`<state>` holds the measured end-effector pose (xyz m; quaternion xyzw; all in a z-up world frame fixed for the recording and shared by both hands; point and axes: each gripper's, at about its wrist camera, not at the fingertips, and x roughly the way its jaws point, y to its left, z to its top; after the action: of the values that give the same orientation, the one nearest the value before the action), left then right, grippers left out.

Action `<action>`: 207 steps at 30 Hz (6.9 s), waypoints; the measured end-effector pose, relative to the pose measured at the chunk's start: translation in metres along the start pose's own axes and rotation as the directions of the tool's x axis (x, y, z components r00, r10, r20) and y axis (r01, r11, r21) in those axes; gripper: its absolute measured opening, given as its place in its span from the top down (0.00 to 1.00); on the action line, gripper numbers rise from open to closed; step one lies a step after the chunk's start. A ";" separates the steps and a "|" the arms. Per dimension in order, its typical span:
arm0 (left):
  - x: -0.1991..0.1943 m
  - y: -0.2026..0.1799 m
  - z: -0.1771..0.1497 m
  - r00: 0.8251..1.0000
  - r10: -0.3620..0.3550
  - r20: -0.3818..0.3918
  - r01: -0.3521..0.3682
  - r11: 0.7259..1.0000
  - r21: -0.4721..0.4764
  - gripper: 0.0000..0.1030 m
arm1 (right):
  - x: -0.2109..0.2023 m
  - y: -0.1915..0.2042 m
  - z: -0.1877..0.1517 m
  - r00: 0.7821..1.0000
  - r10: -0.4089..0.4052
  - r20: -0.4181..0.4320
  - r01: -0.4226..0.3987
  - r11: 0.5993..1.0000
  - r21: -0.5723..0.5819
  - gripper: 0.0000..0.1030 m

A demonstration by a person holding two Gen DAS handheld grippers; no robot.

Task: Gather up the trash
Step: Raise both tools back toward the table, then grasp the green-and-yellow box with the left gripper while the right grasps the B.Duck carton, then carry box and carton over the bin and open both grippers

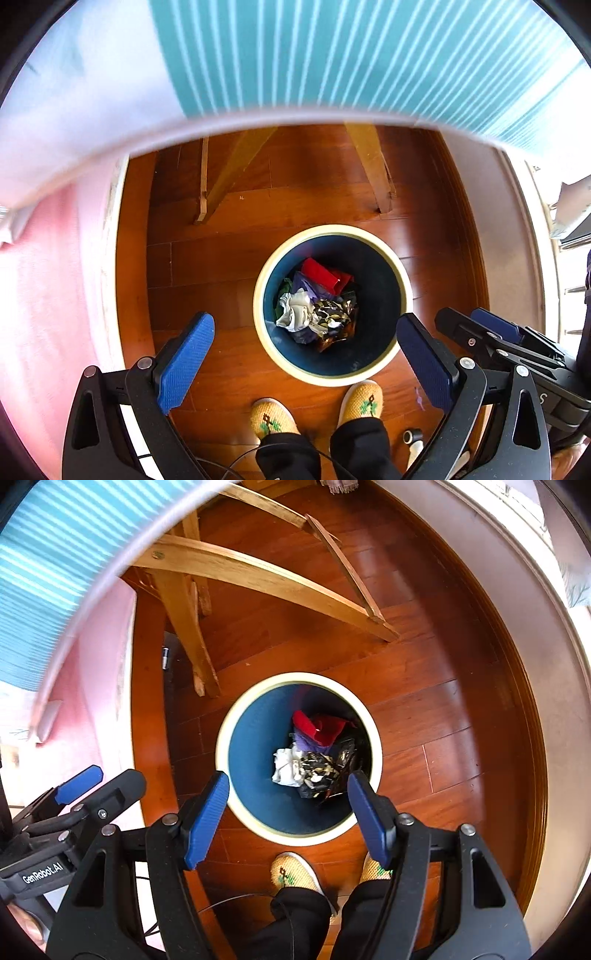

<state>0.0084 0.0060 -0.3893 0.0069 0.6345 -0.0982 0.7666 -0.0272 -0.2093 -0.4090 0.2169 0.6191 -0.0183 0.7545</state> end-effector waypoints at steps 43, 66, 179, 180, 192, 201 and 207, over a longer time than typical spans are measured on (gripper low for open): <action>-0.469 -0.042 0.049 0.898 -0.107 0.427 0.004 0.972 0.234 0.03 | -0.434 0.155 -0.006 0.913 0.068 0.402 -0.060 0.998 -0.034 0.40; -0.379 -0.103 0.344 0.943 -0.059 0.327 -0.027 0.968 0.250 0.03 | -0.348 0.086 0.251 0.942 0.077 0.325 -0.076 0.997 -0.016 0.52; -0.400 0.044 0.205 0.963 -0.097 0.253 0.091 0.995 0.035 0.79 | -0.374 0.179 0.189 0.925 0.149 0.350 -0.108 0.985 -0.133 0.52; -0.403 0.046 0.193 0.964 -0.100 0.247 0.093 0.995 0.042 0.79 | -0.377 0.184 0.173 0.926 0.147 0.348 -0.106 0.985 -0.136 0.52; -0.399 0.036 0.072 0.982 -0.088 0.168 0.067 0.990 0.124 0.79 | -0.374 0.188 0.050 0.962 0.112 0.248 -0.075 0.986 -0.152 0.52; -0.345 0.015 0.019 0.996 -0.072 0.055 0.068 0.994 0.087 0.79 | -0.321 0.155 0.016 0.992 0.074 0.103 -0.058 0.987 -0.151 0.52; -0.288 -0.005 0.009 0.999 -0.039 0.015 0.038 0.998 0.049 0.79 | -0.263 0.112 0.004 0.997 0.074 0.005 -0.073 0.989 -0.126 0.52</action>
<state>-0.0342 0.0411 -0.1061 0.0128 0.6257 -0.1283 0.7693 -0.0516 -0.1729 -0.1261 0.1913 0.6070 0.0475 0.7699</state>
